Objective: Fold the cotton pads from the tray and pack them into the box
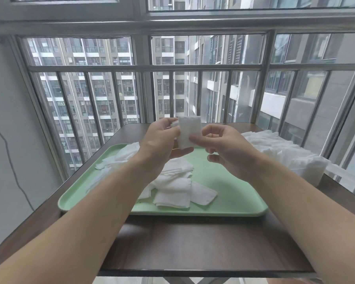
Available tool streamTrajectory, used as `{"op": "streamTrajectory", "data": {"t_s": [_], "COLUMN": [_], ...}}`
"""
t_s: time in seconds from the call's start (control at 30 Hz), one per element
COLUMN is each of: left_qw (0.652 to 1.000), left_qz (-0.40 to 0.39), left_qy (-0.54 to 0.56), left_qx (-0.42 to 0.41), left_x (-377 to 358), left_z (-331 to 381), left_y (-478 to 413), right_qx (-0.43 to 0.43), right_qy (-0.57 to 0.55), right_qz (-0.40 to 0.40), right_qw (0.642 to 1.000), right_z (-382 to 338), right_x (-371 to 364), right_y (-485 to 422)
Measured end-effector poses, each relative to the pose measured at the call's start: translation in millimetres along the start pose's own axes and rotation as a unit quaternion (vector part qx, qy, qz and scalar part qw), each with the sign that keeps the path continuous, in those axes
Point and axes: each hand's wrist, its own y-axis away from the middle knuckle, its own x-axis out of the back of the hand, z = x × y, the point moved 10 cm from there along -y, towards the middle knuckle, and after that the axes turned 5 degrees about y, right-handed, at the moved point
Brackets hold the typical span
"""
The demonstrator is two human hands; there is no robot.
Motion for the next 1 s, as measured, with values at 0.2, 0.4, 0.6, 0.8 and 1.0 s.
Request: {"op": "streamTrajectory", "data": {"t_s": [0.2,0.4,0.6,0.8,1.0], "left_qw": [0.999,0.983,0.972,0.967,0.970], "left_qz": [-0.009,0.043,0.092,0.100,0.127], "left_qy": [0.031,-0.150,-0.170,-0.183,-0.165], "left_qx": [0.036,-0.097,-0.133,-0.147,-0.129], "left_x": [-4.2,6.9,19.0,18.1,26.0], "left_z": [-3.6,14.5,28.2,30.5,25.1], "left_y": [2.1,1.7,4.3,6.0,3.1], "right_qx": [-0.013,0.060,-0.034,-0.070,-0.050], "right_qy": [0.038,0.325,0.514,0.542,0.475], "right_qz": [0.030,0.096,-0.165,-0.207,-0.152], "right_qw": [0.999,0.939,0.841,0.811,0.865], "right_z": [5.9,-11.9,17.3,29.8,18.7], "right_x": [7.2,19.9,-18.6,-23.1,-12.4], "right_y": [-2.8,-1.9,13.9,18.1,12.5]}}
